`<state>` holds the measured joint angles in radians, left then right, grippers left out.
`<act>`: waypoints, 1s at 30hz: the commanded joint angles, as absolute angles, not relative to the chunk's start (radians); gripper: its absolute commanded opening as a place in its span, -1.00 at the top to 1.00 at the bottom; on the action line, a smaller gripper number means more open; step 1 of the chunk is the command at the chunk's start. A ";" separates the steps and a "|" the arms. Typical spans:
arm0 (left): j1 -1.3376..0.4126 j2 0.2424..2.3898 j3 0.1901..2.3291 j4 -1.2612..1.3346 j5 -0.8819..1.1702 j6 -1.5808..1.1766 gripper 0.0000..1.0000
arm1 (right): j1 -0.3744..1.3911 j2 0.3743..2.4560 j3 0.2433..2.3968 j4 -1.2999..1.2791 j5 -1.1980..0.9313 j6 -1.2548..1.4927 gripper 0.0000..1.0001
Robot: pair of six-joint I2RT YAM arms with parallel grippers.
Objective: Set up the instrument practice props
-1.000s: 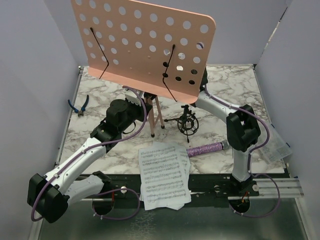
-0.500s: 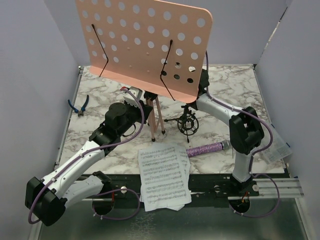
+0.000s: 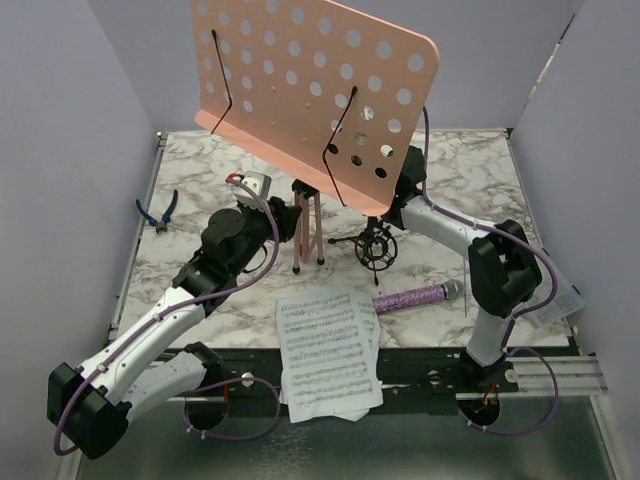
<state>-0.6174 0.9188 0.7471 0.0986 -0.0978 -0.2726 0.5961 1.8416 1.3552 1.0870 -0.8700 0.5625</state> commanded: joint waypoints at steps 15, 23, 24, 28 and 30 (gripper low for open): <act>-0.616 0.887 0.618 0.154 -0.149 -0.170 -0.27 | 0.641 1.735 1.311 1.033 -0.762 0.490 0.99; -0.615 0.893 0.541 0.216 -0.112 -0.177 -0.04 | 0.645 1.723 1.305 1.021 -0.767 0.480 0.99; -0.615 0.899 0.536 0.228 -0.090 -0.168 -0.02 | 0.644 1.721 1.304 1.016 -0.767 0.476 0.99; -0.615 0.930 0.535 0.255 -0.075 -0.168 -0.02 | 0.648 1.718 1.300 1.008 -0.766 0.468 0.99; -0.615 0.944 0.538 0.272 -0.070 -0.161 -0.04 | 0.650 1.717 1.295 1.009 -0.765 0.469 0.99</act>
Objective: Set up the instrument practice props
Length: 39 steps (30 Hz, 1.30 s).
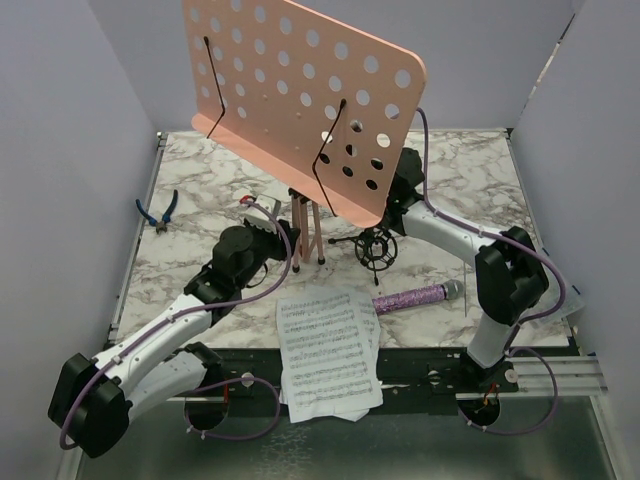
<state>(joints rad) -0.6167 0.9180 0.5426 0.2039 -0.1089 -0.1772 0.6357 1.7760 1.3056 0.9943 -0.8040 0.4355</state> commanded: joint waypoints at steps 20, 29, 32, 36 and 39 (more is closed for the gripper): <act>-0.615 1.010 0.570 0.313 -0.098 -0.096 1.00 | 0.653 1.731 1.313 1.009 -0.744 0.446 0.99; -0.615 0.965 0.557 0.312 -0.151 -0.075 1.00 | 0.653 1.741 1.370 1.010 -0.744 0.457 0.99; -0.615 0.964 0.552 0.312 -0.183 -0.071 1.00 | 0.652 1.742 1.396 1.011 -0.745 0.461 0.99; -0.615 0.966 0.544 0.316 -0.220 -0.078 1.00 | 0.652 1.750 1.444 1.000 -0.749 0.457 0.99; -0.615 0.968 0.539 0.323 -0.260 -0.086 1.00 | 0.653 1.765 1.488 0.984 -0.749 0.453 0.99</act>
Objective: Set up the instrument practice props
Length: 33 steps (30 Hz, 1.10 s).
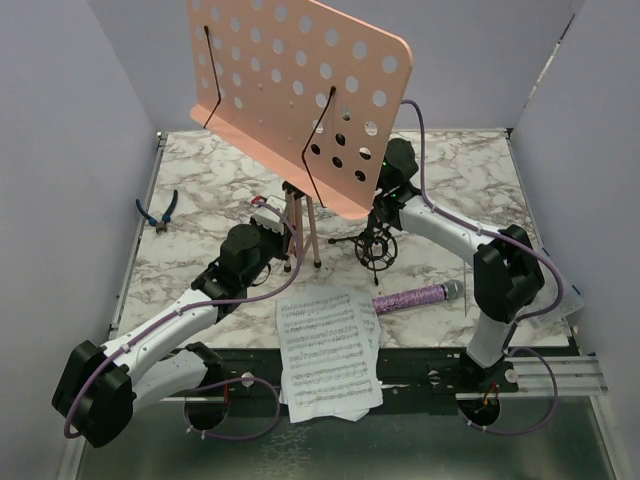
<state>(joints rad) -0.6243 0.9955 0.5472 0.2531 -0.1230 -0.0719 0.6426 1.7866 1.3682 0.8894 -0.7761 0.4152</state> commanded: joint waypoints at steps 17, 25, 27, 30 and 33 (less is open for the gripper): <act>-0.615 0.989 0.503 0.399 -0.379 -0.047 1.00 | 0.655 1.864 1.697 0.919 -0.705 0.362 0.99; -0.615 1.029 0.518 0.399 -0.359 -0.033 1.00 | 0.654 1.901 1.770 0.893 -0.643 0.303 0.99; -0.615 1.038 0.518 0.400 -0.369 -0.035 1.00 | 0.654 1.899 1.765 0.900 -0.622 0.292 0.99; -0.614 1.046 0.517 0.400 -0.397 -0.036 1.00 | 0.652 1.896 1.755 0.916 -0.599 0.281 0.99; -0.614 1.056 0.517 0.399 -0.403 -0.030 1.00 | 0.650 1.897 1.752 0.926 -0.565 0.280 0.99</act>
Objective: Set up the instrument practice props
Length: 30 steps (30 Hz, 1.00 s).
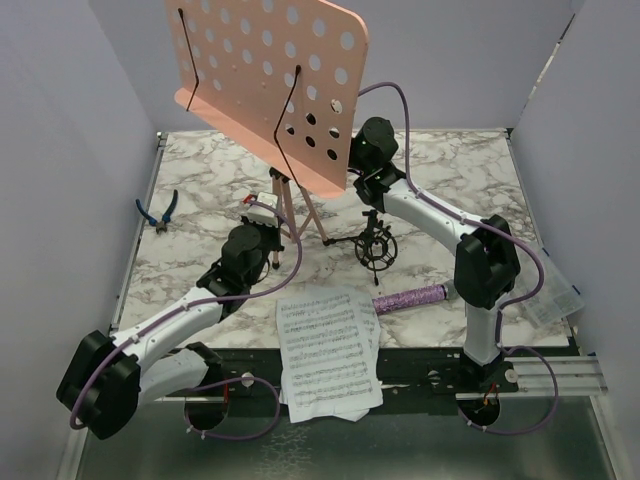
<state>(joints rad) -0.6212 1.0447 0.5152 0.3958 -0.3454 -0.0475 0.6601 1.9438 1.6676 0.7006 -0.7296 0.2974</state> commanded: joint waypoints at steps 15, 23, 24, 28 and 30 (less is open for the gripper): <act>-0.606 1.101 0.555 0.349 -0.521 -0.026 1.00 | 0.634 1.914 1.829 0.935 -0.476 0.279 0.99; -0.601 1.089 0.582 0.347 -0.602 -0.050 1.00 | 0.630 1.973 1.957 0.888 -0.508 0.306 0.99; -0.600 1.091 0.588 0.348 -0.607 -0.051 1.00 | 0.629 1.981 1.978 0.878 -0.513 0.308 0.99; -0.598 1.099 0.603 0.347 -0.619 -0.067 1.00 | 0.630 1.995 2.029 0.867 -0.515 0.315 0.99; -0.597 1.106 0.611 0.347 -0.639 -0.076 1.00 | 0.629 2.000 2.047 0.863 -0.518 0.315 0.99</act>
